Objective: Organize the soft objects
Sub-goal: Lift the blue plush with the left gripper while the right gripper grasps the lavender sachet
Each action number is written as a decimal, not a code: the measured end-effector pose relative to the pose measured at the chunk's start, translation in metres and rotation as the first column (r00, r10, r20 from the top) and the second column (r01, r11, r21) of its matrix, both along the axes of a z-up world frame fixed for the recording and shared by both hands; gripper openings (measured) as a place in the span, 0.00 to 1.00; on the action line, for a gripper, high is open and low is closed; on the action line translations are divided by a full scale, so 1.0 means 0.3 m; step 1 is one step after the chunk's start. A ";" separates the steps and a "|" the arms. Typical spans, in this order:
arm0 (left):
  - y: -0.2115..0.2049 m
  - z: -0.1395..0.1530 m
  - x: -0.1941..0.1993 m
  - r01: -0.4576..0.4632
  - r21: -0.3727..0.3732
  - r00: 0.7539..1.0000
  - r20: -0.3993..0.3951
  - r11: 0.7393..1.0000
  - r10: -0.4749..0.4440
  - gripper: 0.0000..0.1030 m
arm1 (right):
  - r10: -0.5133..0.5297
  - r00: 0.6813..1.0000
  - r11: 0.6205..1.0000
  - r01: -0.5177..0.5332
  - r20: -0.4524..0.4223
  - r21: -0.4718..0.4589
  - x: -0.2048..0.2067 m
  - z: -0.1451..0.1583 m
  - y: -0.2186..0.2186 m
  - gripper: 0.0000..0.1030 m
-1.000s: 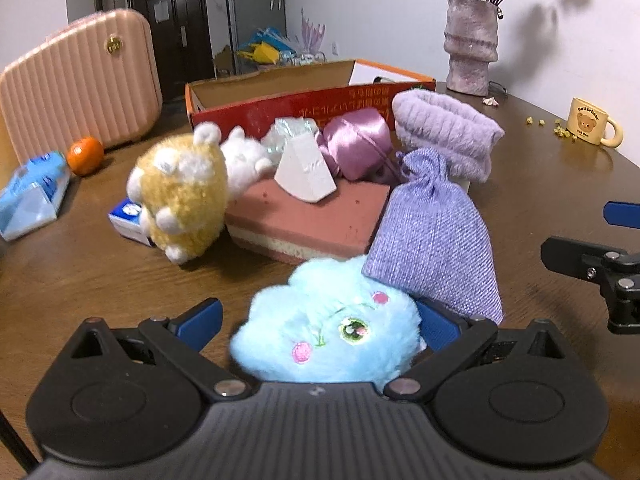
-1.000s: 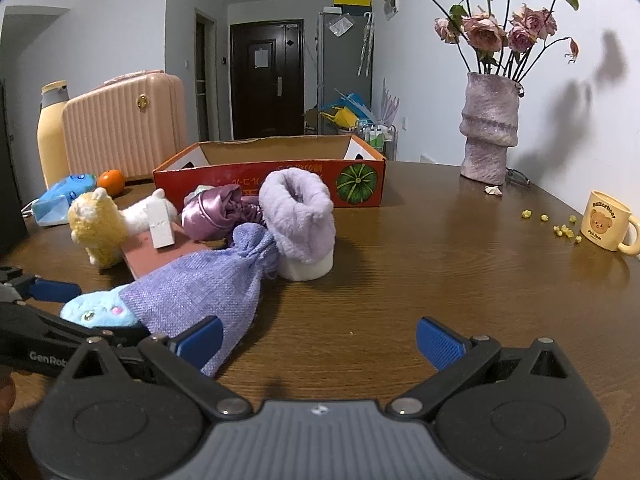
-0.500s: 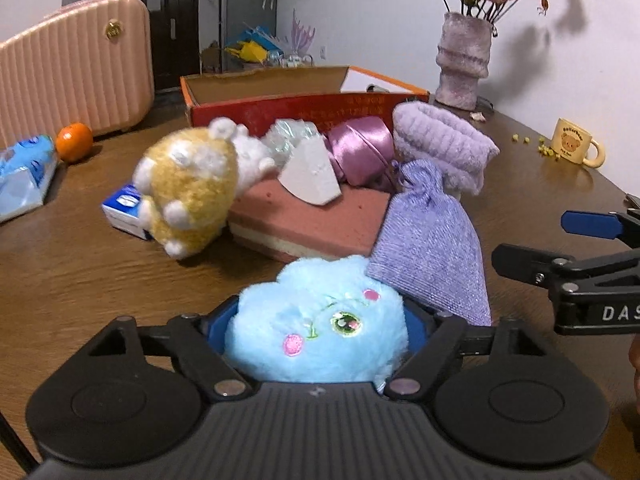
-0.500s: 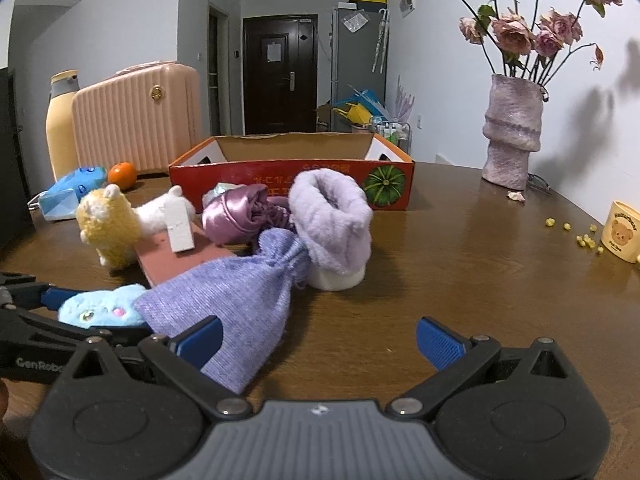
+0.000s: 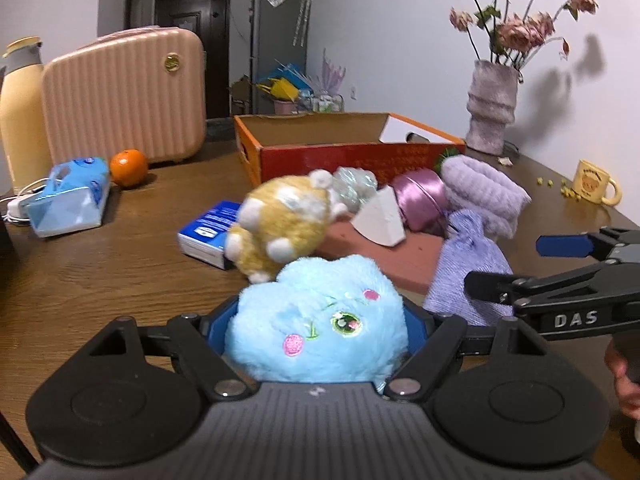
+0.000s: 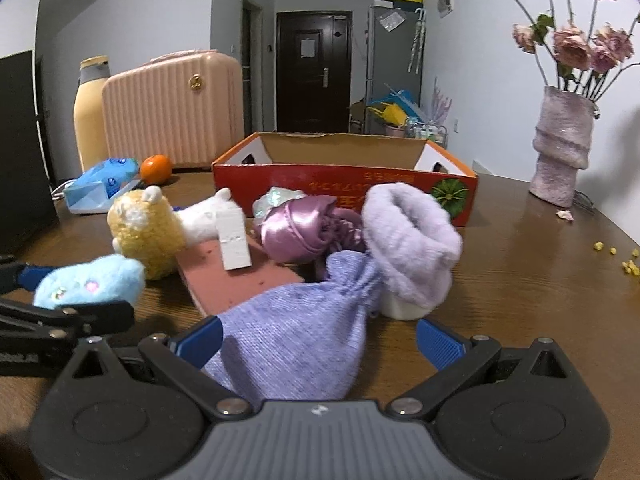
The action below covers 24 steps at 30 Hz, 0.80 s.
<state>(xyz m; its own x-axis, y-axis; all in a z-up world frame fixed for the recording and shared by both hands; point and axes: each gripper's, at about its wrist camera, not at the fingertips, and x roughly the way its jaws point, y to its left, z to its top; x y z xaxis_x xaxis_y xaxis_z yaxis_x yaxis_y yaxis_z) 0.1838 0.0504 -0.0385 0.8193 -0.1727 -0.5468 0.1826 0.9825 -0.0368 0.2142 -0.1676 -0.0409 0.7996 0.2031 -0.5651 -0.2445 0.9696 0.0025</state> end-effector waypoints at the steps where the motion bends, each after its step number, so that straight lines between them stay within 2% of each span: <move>1: 0.008 0.002 -0.003 -0.004 -0.003 1.000 0.005 1.000 0.004 0.79 | 0.004 1.000 1.000 -0.004 -0.006 0.001 0.007 -0.004 0.007 1.00; 16: 0.051 0.028 -0.021 -0.025 -0.030 0.998 0.049 0.999 0.026 0.79 | 0.049 0.996 0.997 -0.044 -0.081 0.069 0.058 -0.063 0.020 1.00; 21: 0.057 0.030 -0.019 -0.034 -0.035 0.998 0.052 0.999 0.036 0.79 | 0.075 0.994 0.996 -0.070 -0.081 0.060 0.055 -0.071 0.032 0.91; 24: 0.060 0.030 -0.021 -0.037 -0.035 0.998 0.056 0.999 0.039 0.79 | 0.083 0.994 0.996 -0.079 -0.077 0.047 0.050 -0.074 0.040 0.82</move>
<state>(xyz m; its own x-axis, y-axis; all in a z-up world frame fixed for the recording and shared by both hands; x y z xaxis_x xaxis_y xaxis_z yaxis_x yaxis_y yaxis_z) 0.1775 0.0683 -0.0294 0.8552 -0.1583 -0.4935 0.1476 0.9872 -0.0610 0.2292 -0.1557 -0.0631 0.7330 0.2914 -0.6146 -0.3198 0.9451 0.0667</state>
